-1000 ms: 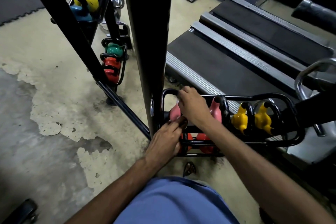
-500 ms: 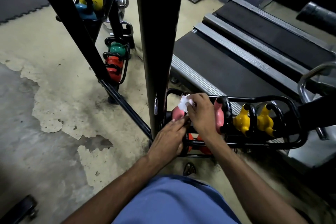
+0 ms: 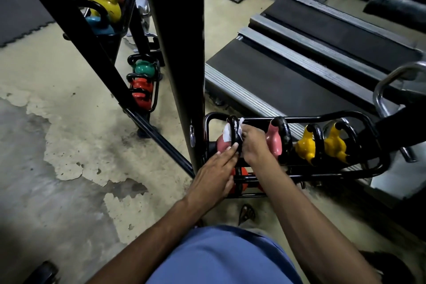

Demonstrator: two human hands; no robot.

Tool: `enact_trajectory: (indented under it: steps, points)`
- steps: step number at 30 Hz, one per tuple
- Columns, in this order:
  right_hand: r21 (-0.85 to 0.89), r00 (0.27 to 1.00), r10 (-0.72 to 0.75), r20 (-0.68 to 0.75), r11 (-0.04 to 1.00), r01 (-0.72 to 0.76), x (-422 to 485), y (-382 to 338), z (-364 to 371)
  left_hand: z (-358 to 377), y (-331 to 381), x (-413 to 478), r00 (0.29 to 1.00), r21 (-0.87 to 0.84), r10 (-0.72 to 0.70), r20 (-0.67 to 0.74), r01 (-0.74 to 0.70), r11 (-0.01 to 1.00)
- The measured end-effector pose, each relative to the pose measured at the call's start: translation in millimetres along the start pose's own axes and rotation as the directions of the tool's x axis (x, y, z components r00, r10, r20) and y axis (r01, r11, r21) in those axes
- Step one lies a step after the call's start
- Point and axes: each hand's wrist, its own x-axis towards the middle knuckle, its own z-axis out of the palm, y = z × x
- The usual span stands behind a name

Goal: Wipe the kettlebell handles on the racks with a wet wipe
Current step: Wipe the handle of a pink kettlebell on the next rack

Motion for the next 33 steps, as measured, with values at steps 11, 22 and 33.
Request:
enact_trajectory:
  steps: [11, 22, 33]
  points:
    - [-0.618, 0.55, -0.29, 0.783, -0.458, 0.639, -12, -17, -7, -6, 2, -5, 0.998, 0.043, -0.041, 0.056, 0.038, 0.998]
    - [-0.326, 0.979, -0.202, -0.031, 0.928, 0.181, -30, 9, -12, 2, -8, -18, 0.995, -0.003, 0.03, 0.095, -0.03, 1.0]
    - [-0.426, 0.886, -0.461, -0.049, 0.812, 0.399, -25, 16, -8, 3, -11, -18, 0.993, -0.027, 0.042, 0.112, -0.039, 0.999]
